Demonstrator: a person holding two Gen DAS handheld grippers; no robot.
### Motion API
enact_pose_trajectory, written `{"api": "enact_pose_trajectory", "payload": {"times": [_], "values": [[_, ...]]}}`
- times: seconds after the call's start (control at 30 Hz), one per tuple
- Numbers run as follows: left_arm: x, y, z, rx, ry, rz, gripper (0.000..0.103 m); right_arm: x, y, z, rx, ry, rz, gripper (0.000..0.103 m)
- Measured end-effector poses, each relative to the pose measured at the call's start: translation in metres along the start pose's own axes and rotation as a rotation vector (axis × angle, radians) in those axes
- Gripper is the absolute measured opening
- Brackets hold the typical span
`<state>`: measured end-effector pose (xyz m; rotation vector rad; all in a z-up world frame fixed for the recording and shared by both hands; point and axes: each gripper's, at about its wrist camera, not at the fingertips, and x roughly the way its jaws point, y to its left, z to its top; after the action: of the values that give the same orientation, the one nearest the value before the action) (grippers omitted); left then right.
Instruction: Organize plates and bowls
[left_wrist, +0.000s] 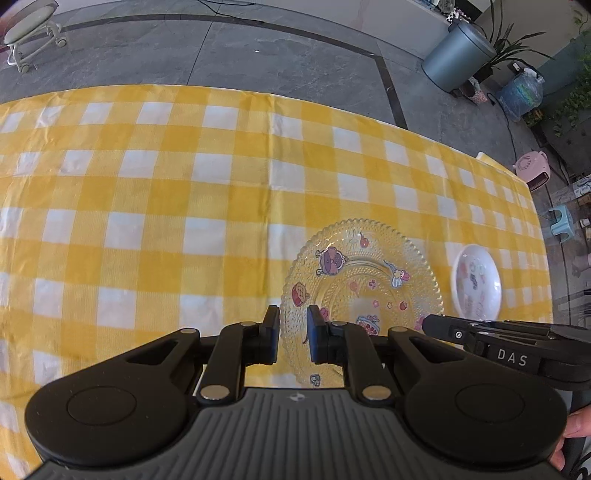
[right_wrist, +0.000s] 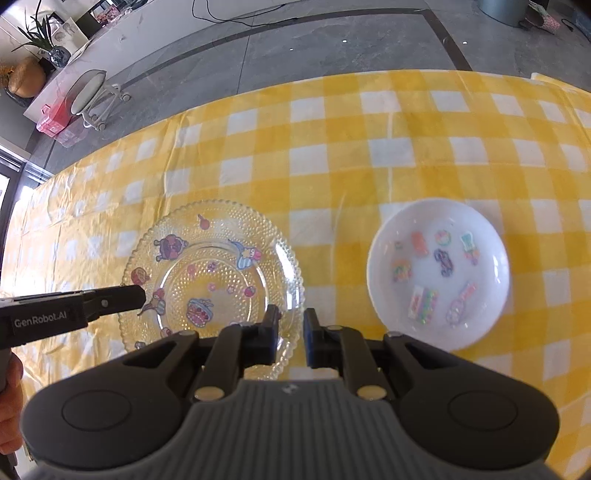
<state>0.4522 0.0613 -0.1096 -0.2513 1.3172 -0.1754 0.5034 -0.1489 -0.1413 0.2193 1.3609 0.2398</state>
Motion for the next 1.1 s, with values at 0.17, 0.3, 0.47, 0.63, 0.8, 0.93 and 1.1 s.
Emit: {"api": "enact_pose_trajectory", "payload": {"times": [0.17,0.3,0.47,0.63,0.8,0.93,1.1], "values": [[-0.019,-0.015,-0.024,0.001,-0.015,-0.02,0.016,-0.017,-0.009,-0.024,0.015,0.01,0.011,0.012],[-0.029,-0.033,-0.046,0.007,-0.025,-0.024,0.016,-0.033,-0.019,-0.05,0.025,0.013,0.016,0.012],[-0.035,-0.058,-0.079,0.025,-0.012,-0.037,0.016,-0.056,-0.041,-0.09,0.048,0.012,0.011,0.011],[-0.031,-0.085,-0.118,0.048,0.016,-0.042,0.016,-0.079,-0.069,-0.133,0.078,0.018,-0.005,0.01],[-0.018,-0.115,-0.164,0.07,0.048,-0.054,0.016,-0.098,-0.101,-0.177,0.105,0.03,-0.027,0.009],[-0.01,-0.131,-0.194,0.079,0.074,-0.072,0.016,-0.108,-0.125,-0.205,0.133,0.038,-0.047,0.009],[-0.006,-0.139,-0.215,0.077,0.07,-0.079,0.016,-0.116,-0.142,-0.229,0.143,0.042,-0.057,0.009]]}}
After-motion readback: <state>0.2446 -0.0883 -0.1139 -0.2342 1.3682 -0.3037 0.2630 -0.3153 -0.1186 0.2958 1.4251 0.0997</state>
